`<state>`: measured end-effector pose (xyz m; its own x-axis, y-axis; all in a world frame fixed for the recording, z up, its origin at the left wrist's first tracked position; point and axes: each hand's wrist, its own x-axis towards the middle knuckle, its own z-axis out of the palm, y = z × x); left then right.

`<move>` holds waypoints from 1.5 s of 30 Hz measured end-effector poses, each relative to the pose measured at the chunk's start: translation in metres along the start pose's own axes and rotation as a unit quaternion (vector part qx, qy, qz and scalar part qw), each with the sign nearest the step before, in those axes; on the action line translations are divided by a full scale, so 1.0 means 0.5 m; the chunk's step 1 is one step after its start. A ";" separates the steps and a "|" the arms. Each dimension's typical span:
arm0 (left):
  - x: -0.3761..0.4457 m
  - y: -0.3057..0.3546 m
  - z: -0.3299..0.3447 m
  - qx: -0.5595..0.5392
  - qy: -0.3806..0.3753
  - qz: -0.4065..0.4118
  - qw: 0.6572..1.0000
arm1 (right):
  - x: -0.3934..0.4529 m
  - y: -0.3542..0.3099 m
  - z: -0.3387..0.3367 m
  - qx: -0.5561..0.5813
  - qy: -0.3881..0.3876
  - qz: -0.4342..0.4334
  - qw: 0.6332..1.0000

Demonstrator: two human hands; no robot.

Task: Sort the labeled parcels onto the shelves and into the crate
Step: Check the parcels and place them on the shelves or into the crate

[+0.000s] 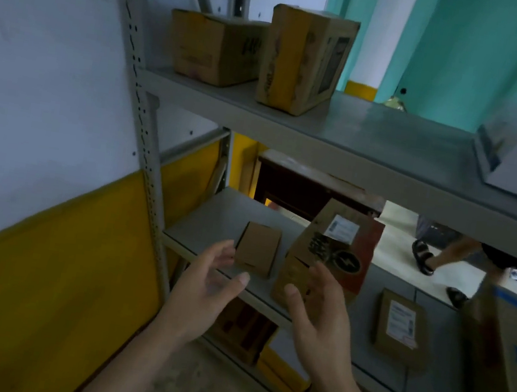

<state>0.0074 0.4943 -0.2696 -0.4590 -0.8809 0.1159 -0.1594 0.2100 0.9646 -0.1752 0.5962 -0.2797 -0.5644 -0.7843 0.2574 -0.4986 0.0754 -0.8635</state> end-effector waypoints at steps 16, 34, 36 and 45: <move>0.407 -0.235 -0.193 0.080 -0.194 -0.116 0.971 | 0.191 0.023 0.355 -0.110 0.079 0.135 0.982; 0.638 -0.449 -0.064 0.157 -0.284 -0.229 0.918 | 0.390 0.264 0.476 -0.210 -0.011 0.301 0.930; 0.649 -0.463 -0.047 0.148 -0.286 -0.232 0.918 | 0.404 0.290 0.480 -0.220 -0.020 0.307 0.926; 0.662 -0.501 0.009 0.159 -0.324 -0.211 0.908 | 0.445 0.371 0.519 -0.223 -0.079 0.372 0.898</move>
<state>-0.1086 0.1521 -0.4741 -0.7002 -0.4978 -0.5118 -0.6380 0.1144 0.7615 -0.2224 0.2758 -0.4951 -0.7680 -0.4888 -0.4138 -0.2550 0.8261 -0.5026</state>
